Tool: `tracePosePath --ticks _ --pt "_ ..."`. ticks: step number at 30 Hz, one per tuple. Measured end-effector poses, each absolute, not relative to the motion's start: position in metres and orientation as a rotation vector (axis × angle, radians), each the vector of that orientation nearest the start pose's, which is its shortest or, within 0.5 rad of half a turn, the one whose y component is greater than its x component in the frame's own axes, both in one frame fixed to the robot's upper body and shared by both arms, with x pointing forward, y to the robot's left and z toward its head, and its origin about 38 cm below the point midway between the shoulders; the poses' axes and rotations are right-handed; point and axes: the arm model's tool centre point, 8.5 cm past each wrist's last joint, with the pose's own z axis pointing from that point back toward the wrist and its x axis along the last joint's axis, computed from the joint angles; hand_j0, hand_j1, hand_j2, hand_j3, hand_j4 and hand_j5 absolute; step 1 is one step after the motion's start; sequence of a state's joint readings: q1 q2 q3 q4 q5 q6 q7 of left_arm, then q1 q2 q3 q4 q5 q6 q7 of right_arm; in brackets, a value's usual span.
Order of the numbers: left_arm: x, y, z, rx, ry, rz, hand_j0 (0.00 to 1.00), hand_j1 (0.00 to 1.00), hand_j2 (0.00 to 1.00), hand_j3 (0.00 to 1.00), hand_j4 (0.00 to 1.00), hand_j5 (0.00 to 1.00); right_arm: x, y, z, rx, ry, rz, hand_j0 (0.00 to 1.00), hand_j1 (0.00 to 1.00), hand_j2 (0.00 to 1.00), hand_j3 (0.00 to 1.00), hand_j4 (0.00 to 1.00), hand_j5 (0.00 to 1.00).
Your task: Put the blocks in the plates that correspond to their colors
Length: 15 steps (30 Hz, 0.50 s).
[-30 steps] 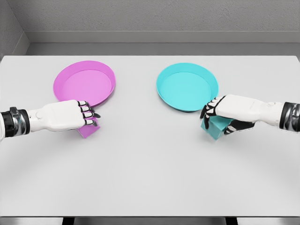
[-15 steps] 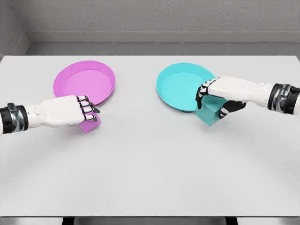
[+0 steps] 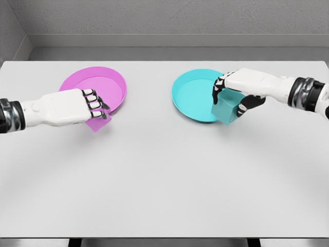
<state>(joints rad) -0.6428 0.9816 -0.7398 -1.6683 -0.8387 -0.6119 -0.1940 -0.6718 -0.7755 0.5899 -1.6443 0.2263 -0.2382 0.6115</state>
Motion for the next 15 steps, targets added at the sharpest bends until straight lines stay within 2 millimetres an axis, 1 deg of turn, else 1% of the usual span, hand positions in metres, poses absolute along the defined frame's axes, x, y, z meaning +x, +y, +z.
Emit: tracePosePath --ticks 2,3,7,8,11,12,13,14,15 --pt "0.404 0.297 0.228 -0.909 1.556 2.799 0.55 0.55 0.55 0.55 0.55 0.55 0.445 -0.248 0.269 -0.360 -1.474 1.864 0.40 0.40 0.40 0.40 0.40 0.40" --pt "0.407 0.301 0.228 -0.923 1.553 2.811 0.55 0.55 0.55 0.55 0.55 0.55 0.449 -0.245 0.266 -0.355 -1.468 1.860 0.40 0.40 0.40 0.40 0.40 0.40" --pt "0.424 0.317 0.230 -0.995 1.545 2.851 0.56 0.56 0.56 0.56 0.56 0.56 0.472 -0.231 0.273 -0.358 -1.469 1.842 0.40 0.40 0.40 0.40 0.40 0.40" --pt "0.431 0.319 0.234 -1.021 1.546 2.851 0.56 0.56 0.56 0.56 0.56 0.56 0.479 -0.228 0.273 -0.357 -1.464 1.834 0.40 0.40 0.40 0.40 0.40 0.40" --pt "0.449 0.318 0.242 -1.068 1.554 2.847 0.56 0.56 0.56 0.56 0.56 0.56 0.495 -0.221 0.259 -0.342 -1.429 1.813 0.42 0.42 0.42 0.42 0.42 0.42" --pt "0.452 0.318 0.234 -1.058 1.529 2.870 0.56 0.56 0.56 0.56 0.56 0.56 0.497 -0.220 0.254 -0.336 -1.417 1.808 0.58 0.58 0.58 0.58 0.58 0.58" --pt "0.455 0.316 0.231 -1.052 1.539 2.877 0.56 0.56 0.56 0.56 0.56 0.56 0.499 -0.220 0.250 -0.332 -1.407 1.803 0.92 0.92 0.92 0.92 0.92 0.92" --pt "0.457 0.315 0.228 -1.042 1.546 2.886 0.56 0.56 0.56 0.56 0.56 0.56 0.500 -0.221 0.248 -0.331 -1.400 1.797 1.00 1.00 1.00 1.00 1.00 1.00" --pt "0.459 0.313 0.225 -1.036 1.553 2.890 0.56 0.56 0.56 0.56 0.56 0.56 0.501 -0.222 0.247 -0.332 -1.394 1.792 1.00 1.00 1.00 1.00 1.00 1.00"
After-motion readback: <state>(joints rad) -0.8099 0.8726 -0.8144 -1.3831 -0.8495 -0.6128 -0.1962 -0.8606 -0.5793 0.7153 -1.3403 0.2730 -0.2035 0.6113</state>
